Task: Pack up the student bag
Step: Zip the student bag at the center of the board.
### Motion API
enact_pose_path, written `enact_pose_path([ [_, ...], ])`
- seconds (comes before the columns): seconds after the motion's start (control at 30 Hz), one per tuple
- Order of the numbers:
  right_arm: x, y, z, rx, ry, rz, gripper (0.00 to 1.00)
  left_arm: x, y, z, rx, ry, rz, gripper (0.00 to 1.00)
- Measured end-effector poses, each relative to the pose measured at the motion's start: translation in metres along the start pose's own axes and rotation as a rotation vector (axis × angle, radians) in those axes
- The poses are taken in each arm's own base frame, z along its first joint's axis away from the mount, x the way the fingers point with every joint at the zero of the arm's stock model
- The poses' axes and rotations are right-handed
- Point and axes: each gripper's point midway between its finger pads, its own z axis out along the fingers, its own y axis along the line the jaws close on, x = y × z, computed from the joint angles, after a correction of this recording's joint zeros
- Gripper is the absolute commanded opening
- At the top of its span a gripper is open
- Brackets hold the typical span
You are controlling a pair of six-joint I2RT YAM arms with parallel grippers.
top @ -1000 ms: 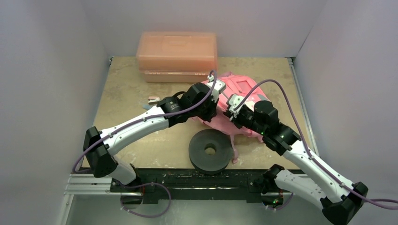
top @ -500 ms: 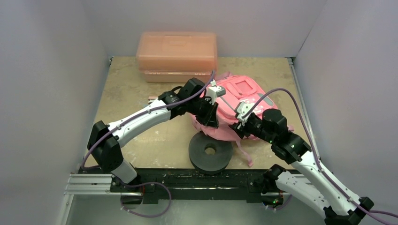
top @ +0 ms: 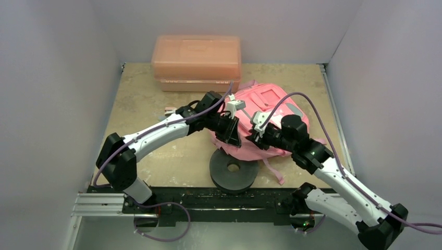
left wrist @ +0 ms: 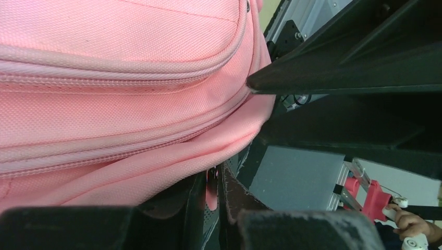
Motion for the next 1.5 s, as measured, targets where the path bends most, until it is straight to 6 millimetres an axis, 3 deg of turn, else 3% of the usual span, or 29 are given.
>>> enact_pose_path([
  [0.1, 0.014, 0.003, 0.012, -0.023, 0.046, 0.033, 0.00, 0.007, 0.004, 0.004, -0.025, -0.010, -0.010, 0.15],
  [0.43, 0.021, 0.009, 0.010, -0.028, 0.058, 0.064, 0.00, 0.013, 0.011, 0.014, -0.071, -0.088, 0.007, 0.32],
  [0.9, 0.020, 0.009, 0.006, -0.011, 0.054, 0.095, 0.00, 0.014, 0.005, 0.016, -0.079, -0.124, 0.046, 0.36],
  [0.97, 0.020, 0.009, 0.006, -0.011, 0.054, 0.095, 0.00, 0.014, 0.006, 0.016, -0.084, -0.125, 0.046, 0.33],
  [1.23, 0.022, 0.009, 0.006, -0.013, 0.057, 0.097, 0.00, 0.018, 0.017, 0.015, -0.141, -0.121, 0.065, 0.02],
  [1.5, 0.022, 0.009, 0.003, 0.004, 0.051, 0.095, 0.00, 0.010, 0.025, -0.006, -0.270, -0.187, 0.139, 0.00],
])
